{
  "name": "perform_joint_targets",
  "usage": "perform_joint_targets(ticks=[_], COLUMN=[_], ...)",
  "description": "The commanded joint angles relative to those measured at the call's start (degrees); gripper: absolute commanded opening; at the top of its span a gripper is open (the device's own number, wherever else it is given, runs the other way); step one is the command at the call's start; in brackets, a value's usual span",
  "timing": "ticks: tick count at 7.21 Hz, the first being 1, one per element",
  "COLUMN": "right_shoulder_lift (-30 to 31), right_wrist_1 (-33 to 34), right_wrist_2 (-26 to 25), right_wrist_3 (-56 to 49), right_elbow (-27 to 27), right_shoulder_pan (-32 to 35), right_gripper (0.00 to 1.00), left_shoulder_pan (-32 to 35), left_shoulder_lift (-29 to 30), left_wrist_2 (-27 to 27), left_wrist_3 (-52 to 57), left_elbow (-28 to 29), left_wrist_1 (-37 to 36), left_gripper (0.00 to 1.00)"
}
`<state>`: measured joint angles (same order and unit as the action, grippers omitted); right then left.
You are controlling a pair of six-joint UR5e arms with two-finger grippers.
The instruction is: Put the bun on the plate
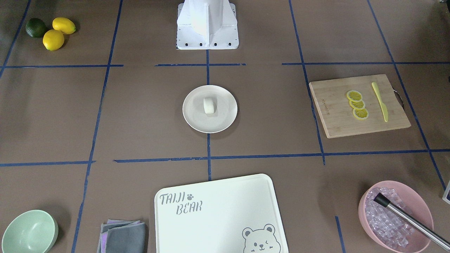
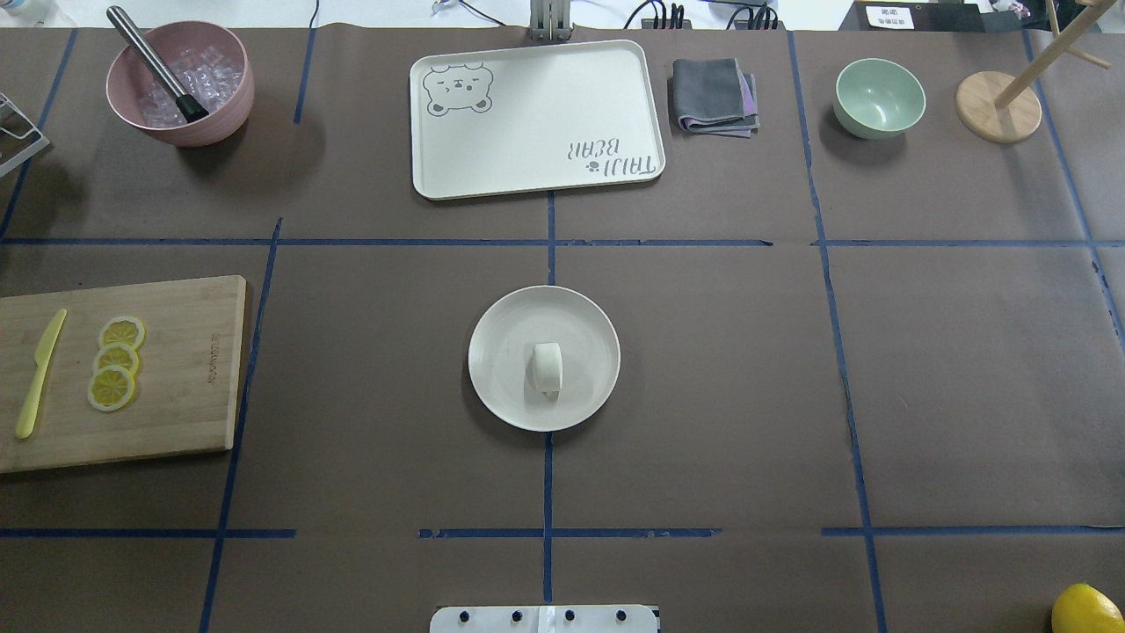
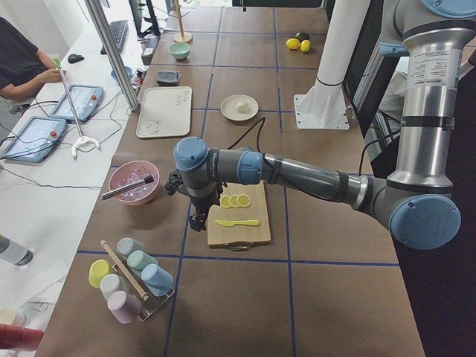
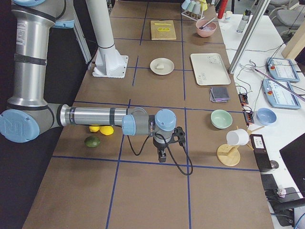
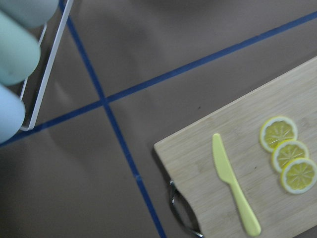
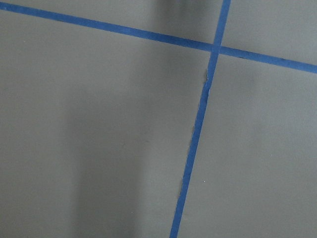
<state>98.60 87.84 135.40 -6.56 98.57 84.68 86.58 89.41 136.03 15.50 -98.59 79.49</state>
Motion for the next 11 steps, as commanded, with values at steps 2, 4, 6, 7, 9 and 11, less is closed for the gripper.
perform_joint_targets(ticks=[2, 4, 6, 7, 9, 11], right_shoulder_lift=[-0.2, 0.4, 0.7, 0.5, -0.5, -0.6], right_wrist_1=[0.0, 0.1, 0.0, 0.0, 0.1, 0.0], right_wrist_2=[0.5, 0.5, 1.3, 1.4, 1.4, 1.6], right_wrist_3=[-0.9, -1.2, -1.3, -1.3, -1.3, -0.9], right_elbow=[-0.4, -0.2, -0.1, 0.0, -0.1, -0.1], right_shoulder_pan=[0.6, 0.7, 1.4, 1.5, 1.5, 1.5], right_gripper=[1.00, 1.00, 1.00, 1.00, 1.00, 1.00], left_shoulder_pan=[0.2, 0.1, 0.1, 0.1, 0.1, -0.1], left_shoulder_lift=[-2.3, -3.0, -2.9, -3.0, -3.0, -1.8], left_wrist_2=[0.1, 0.3, 0.2, 0.2, 0.3, 0.0], left_wrist_3=[-3.8, -3.7, -3.7, -3.7, -3.7, -4.2], left_elbow=[0.4, 0.1, 0.9, 1.0, 1.1, 2.2], left_wrist_1=[1.7, 2.9, 3.0, 3.0, 3.0, 3.0], left_gripper=[1.00, 1.00, 1.00, 1.00, 1.00, 1.00])
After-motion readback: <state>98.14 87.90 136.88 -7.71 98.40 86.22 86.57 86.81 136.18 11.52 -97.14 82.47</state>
